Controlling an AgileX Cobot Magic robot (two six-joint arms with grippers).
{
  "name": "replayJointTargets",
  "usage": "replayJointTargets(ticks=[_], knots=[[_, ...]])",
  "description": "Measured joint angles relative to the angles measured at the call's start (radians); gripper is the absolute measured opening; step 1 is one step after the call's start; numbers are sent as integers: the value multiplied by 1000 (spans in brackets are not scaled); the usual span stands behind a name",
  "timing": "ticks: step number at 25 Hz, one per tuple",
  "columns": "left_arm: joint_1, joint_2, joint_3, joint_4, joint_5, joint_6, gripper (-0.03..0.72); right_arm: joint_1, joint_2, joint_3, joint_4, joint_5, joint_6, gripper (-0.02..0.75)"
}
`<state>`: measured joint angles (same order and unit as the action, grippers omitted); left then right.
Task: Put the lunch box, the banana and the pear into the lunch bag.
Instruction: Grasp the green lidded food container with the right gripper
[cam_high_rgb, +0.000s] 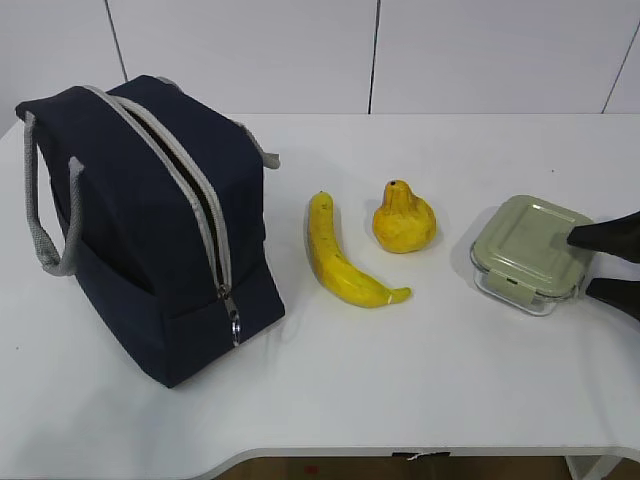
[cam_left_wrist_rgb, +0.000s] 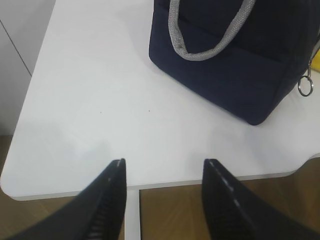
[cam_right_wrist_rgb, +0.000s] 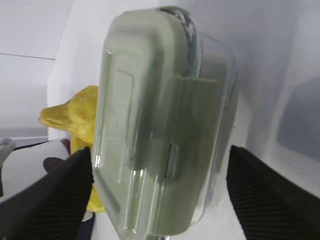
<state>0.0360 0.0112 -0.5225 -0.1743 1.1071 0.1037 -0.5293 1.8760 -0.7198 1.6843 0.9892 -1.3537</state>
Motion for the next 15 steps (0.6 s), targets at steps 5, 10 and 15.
replayJointTargets(ticks=[5,10,15], knots=[[0,0,0,0,0,0,371,0,41,-4,17,22,-25,660],[0,0,0,0,0,0,371,0,41,-4,44,33,-40,657],[0,0,0,0,0,0,371,0,47,-4,61,37,-49,647]])
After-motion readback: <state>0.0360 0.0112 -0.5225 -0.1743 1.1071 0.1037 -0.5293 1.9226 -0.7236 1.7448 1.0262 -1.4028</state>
